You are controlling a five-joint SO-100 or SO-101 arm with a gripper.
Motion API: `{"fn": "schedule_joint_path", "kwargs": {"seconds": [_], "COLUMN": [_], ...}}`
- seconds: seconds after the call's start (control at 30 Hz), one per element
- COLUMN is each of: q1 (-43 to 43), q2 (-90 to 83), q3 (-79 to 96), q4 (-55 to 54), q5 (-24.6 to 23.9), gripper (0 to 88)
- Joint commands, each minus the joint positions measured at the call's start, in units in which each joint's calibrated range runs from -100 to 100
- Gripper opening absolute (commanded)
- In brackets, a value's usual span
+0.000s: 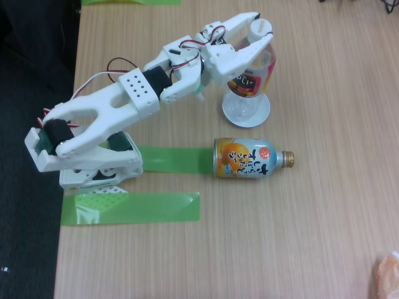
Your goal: Pick up the plastic bottle and stand it up on the white place
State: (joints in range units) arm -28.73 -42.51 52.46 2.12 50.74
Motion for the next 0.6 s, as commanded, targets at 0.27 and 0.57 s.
{"fn": "schedule_joint_path", "kwargs": {"seconds": [0.27,0.57], "q1": [0.21,0.13], "q2": [-1.46,2.57], "q3": [-0.36,-1.90], "q4": [-0.41,-1.01], "q5": [0.04,-0.01], "gripper": [11.5,11.5]}}
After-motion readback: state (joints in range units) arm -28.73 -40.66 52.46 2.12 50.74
